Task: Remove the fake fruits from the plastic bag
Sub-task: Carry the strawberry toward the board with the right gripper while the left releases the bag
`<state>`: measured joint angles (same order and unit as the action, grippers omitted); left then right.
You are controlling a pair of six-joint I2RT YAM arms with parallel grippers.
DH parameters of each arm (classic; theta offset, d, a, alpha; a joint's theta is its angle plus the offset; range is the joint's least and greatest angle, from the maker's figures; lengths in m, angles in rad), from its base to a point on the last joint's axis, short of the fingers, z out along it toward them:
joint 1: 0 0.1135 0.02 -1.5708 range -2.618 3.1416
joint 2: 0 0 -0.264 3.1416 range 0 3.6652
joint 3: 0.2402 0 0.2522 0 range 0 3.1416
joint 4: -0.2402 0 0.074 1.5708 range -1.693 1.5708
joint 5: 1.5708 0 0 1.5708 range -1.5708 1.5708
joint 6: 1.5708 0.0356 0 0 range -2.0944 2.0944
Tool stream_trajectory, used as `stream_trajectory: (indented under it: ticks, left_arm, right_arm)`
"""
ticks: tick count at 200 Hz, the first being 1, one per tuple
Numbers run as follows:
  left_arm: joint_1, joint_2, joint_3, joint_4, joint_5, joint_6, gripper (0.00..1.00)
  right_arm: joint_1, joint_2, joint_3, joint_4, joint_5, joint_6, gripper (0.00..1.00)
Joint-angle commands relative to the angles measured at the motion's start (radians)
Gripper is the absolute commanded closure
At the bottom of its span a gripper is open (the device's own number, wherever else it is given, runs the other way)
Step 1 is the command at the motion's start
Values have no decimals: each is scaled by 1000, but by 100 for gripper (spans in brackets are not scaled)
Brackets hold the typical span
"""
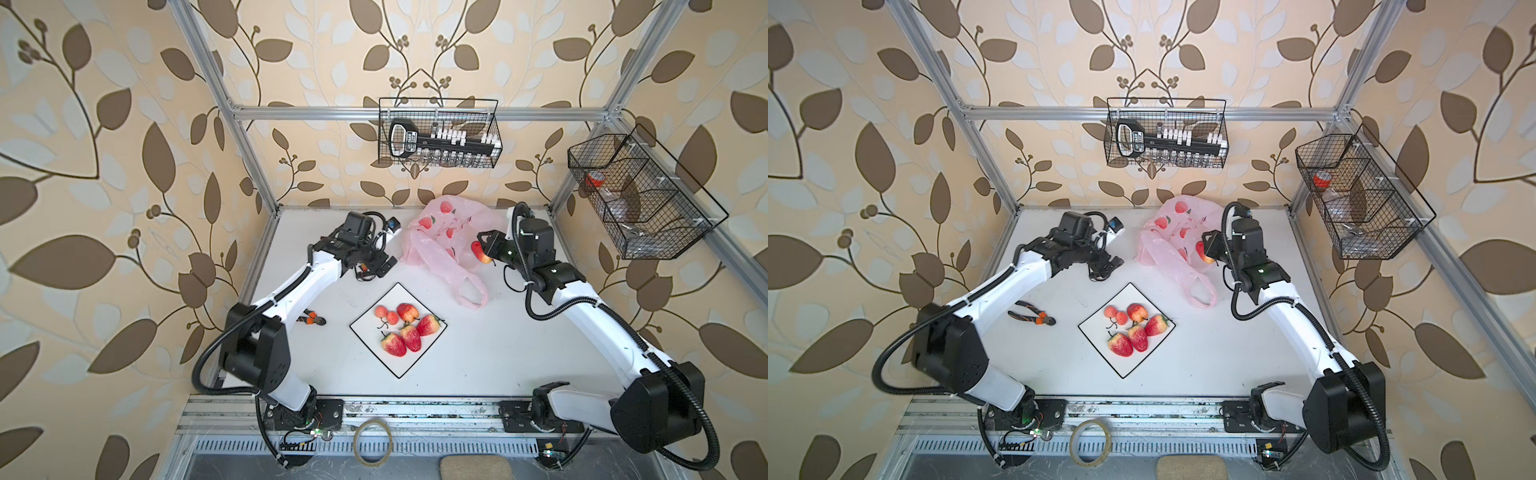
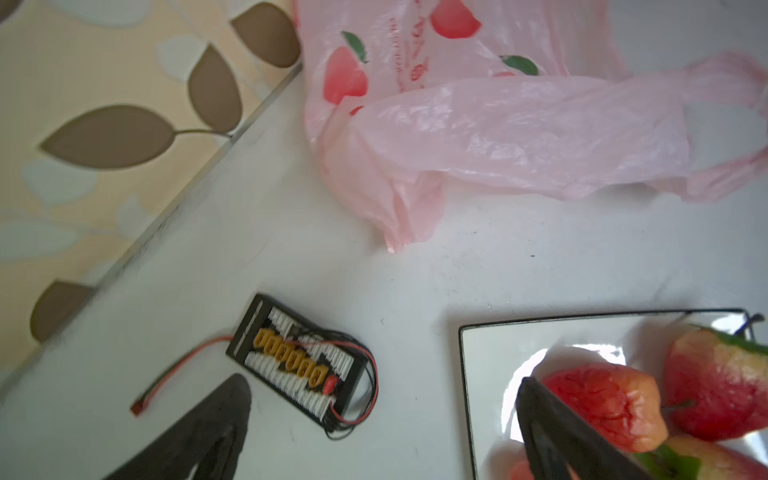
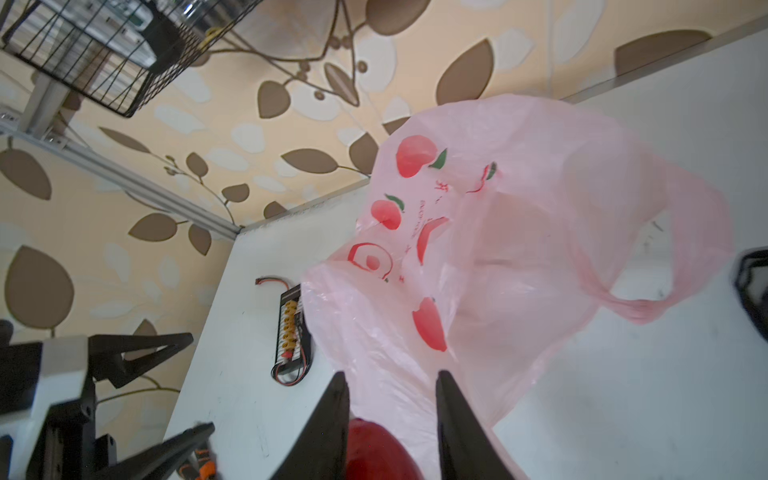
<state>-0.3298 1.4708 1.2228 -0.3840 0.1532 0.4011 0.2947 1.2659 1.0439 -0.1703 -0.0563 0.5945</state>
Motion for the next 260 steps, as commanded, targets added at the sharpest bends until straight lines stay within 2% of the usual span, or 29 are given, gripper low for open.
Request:
stream_trajectory:
  ticks: [1, 20, 44, 77, 110, 148, 200, 260]
  left_arm:
    - [105, -133, -49, 141, -88, -390, 1]
    - [188, -186, -87, 111, -96, -577, 1]
    - [257, -290, -195, 154, -84, -708, 1]
    - [305, -405, -309, 171, -150, -759, 1]
    - [343, -478, -380, 139, -183, -811, 1]
    - [349, -574, -452, 140, -222, -835, 1]
    - [350, -657, -458, 101, -248, -811, 1]
    - [351, -697, -420, 55, -227, -803, 1]
  right_arm:
    - [121, 29, 22, 27, 55, 8, 67]
    - [252, 79, 17, 58, 101, 16, 67]
    - [393, 157, 31, 100, 157, 3, 66]
    - [587, 308, 89, 129, 214, -49, 66]
    - [710, 484, 168, 143, 261, -80, 65]
    - [756, 638, 248, 160, 272, -69, 64]
    - [801, 779, 340, 146, 329, -93, 62]
    - [824, 800, 356, 130, 384, -117, 44]
